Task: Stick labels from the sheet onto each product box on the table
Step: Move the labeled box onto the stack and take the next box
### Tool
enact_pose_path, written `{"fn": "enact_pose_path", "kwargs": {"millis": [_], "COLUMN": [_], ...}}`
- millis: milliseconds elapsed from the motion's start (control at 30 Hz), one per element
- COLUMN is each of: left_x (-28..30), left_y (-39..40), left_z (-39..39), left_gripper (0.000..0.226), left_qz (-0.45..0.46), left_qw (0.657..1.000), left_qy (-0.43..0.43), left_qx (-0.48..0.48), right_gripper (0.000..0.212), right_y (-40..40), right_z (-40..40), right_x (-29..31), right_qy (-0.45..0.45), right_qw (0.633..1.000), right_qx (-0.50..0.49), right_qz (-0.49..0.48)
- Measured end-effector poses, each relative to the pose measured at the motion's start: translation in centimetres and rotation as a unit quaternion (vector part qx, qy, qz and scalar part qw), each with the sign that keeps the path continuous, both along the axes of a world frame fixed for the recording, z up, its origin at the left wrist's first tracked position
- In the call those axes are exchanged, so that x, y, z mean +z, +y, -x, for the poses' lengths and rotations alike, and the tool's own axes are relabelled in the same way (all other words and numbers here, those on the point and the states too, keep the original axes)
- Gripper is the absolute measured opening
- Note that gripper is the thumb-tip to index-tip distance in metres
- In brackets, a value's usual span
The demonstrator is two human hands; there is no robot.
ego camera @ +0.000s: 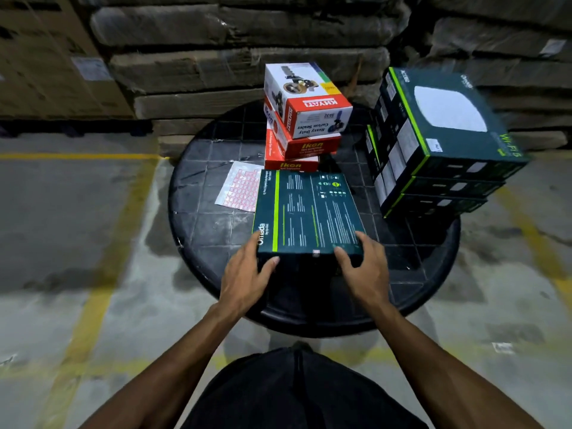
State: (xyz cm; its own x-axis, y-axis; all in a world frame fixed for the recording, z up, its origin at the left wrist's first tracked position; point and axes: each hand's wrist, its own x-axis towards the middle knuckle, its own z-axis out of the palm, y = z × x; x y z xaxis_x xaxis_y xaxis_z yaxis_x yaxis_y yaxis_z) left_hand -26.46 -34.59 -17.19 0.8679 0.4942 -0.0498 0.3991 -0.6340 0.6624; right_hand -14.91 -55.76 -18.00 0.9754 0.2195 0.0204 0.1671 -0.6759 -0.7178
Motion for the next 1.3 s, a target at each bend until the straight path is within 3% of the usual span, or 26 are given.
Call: {"fn": "enact_pose_path", "kwargs": {"millis": [267, 467, 733, 1000, 1167, 1300], "left_x": [7.0, 9.3, 13.0, 11.7, 10.2, 7.3], "left_y": [1.1, 3.9, 5.1, 4.3, 2.2, 2.2], "left_z": [-2.9, -5.0, -7.3, -6.7, -5.6, -5.3], "left_gripper": [0.088, 0.073, 0.065, 0.064, 0.089, 0.093], "left_qz": [-0.035, -0.099, -0.141, -0.091, 0.014, 0.143], "left_qw": [0.992, 0.985, 0.973, 0.986, 0.983, 0.974], "left_qy": [-0.120, -0.142, -0.179, -0.131, -0.164, -0.146], "left_qx": [-0.015, -0.019, 0.023, 0.049, 0.076, 0.102], "right_gripper": [0.075, 0.079, 0.074, 0.085, 0.097, 0.107], "right_y": [2.9, 3.7, 4.8, 4.9, 4.4, 4.2], "right_z": [-2.9, -4.6, -5.3, -4.9, -4.3, -3.1], "right_x": [6.6, 9.1, 12.4, 10.7, 8.5, 5.6], "right_qy": [-0.172, -0.206, -0.274, -0.241, -0.207, -0.085], "right_qw": [0.982, 0.976, 0.960, 0.969, 0.969, 0.969], "right_qx": [-0.012, 0.032, -0.042, -0.043, -0.061, -0.091], "right_qz": [-0.082, -0.056, -0.037, -0.035, -0.121, -0.215]}}
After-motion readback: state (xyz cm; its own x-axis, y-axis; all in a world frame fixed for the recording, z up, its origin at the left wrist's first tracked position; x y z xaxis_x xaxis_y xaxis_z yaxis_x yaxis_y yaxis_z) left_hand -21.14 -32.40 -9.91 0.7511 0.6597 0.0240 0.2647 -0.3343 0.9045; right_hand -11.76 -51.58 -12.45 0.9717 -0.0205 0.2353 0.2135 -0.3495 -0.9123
